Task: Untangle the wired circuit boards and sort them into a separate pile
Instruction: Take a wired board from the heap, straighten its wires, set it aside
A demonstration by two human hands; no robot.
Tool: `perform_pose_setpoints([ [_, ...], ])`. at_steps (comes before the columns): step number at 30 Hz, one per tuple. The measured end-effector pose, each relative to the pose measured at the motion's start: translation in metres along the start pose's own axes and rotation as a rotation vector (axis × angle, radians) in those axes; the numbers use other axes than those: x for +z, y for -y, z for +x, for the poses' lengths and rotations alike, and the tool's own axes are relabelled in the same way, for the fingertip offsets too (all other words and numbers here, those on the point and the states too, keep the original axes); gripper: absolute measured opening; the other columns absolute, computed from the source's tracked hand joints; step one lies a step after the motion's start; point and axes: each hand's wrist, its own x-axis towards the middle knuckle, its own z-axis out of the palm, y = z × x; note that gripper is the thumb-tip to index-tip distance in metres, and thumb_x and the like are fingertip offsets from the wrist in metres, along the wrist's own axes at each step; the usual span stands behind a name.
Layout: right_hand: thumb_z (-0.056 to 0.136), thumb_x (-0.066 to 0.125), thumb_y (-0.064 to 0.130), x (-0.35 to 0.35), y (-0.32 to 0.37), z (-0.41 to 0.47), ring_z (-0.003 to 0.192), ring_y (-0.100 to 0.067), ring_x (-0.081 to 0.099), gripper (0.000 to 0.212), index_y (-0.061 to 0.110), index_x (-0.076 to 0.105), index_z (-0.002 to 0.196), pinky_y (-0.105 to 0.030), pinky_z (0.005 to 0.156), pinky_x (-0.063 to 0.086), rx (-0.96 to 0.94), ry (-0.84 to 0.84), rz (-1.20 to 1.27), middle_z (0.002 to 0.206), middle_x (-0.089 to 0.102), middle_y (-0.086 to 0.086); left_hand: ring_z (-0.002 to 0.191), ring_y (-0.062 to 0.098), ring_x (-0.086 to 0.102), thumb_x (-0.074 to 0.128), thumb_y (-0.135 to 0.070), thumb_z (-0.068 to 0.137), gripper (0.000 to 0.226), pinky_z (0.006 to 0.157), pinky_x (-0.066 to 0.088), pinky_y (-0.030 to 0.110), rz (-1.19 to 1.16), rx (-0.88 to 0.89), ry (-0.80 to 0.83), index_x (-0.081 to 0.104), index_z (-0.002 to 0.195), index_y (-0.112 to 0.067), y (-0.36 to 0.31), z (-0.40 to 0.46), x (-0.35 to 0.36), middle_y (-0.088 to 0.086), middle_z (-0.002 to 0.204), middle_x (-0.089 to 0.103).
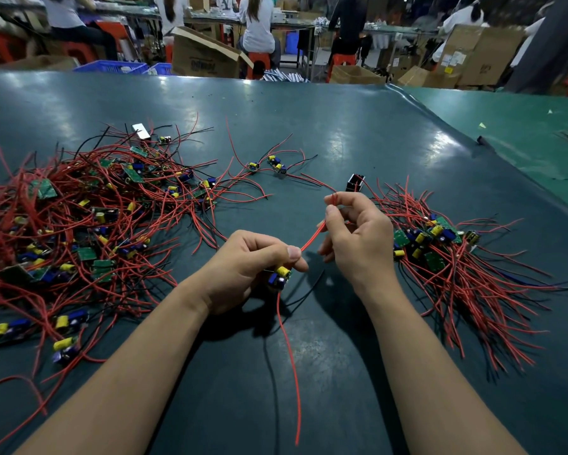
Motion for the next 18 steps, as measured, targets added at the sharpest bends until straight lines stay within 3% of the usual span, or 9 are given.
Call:
perform_pose_setpoints([
  [4,0.096,0.051,0.003,0.0012,0.001,-0.0007,0.04,-0.015,0.059,0.017,0.017,0.061,0.099,-0.025,0.038,0.047,0.029,0.009,0.032,0.066,0.06,-0.008,0.05,0.008,0.046,0.072,-0.022,0.073,0.017,0.047,0.039,0.014,-0.012,-0.018,0.017,0.077,0.064,-0.009,-0.0003,-0.0003,-0.0003,0.012,0.066,0.057],
  [9,0.095,0.049,-0.002,0.0,0.0064,-0.0008,0.04,-0.015,0.058,0.022,0.016,0.062,0.094,-0.023,0.038,0.045,0.036,-0.004,0.113,0.061,0.056,-0.008,0.055,0.013,0.045,0.067,-0.023,0.075,0.019,0.047,0.039,0.017,0.001,-0.023,-0.01,0.077,0.065,-0.012,0.0009,0.002,0.0,0.022,0.083,0.055],
  [14,0.099,0.052,0.004,-0.0017,0.0051,0.0013,0.039,-0.014,0.057,0.01,0.004,0.062,0.098,-0.022,0.036,0.044,0.11,-0.032,0.272,0.057,0.062,-0.002,0.056,0.014,0.044,0.067,-0.025,0.076,0.019,0.048,0.038,0.018,0.019,-0.024,0.014,0.077,0.066,-0.013,0.0016,0.0014,-0.0009,0.023,0.084,0.053],
  [18,0.102,0.049,0.011,-0.0005,0.005,0.0046,0.036,-0.015,0.055,0.013,0.008,0.058,0.093,-0.021,0.035,0.043,0.208,-0.076,0.333,0.054,0.064,-0.003,0.053,0.011,0.044,0.067,-0.025,0.075,0.019,0.047,0.037,0.017,0.01,0.015,-0.027,0.077,0.064,-0.012,0.0032,0.0017,-0.0009,0.02,0.079,0.056],
])
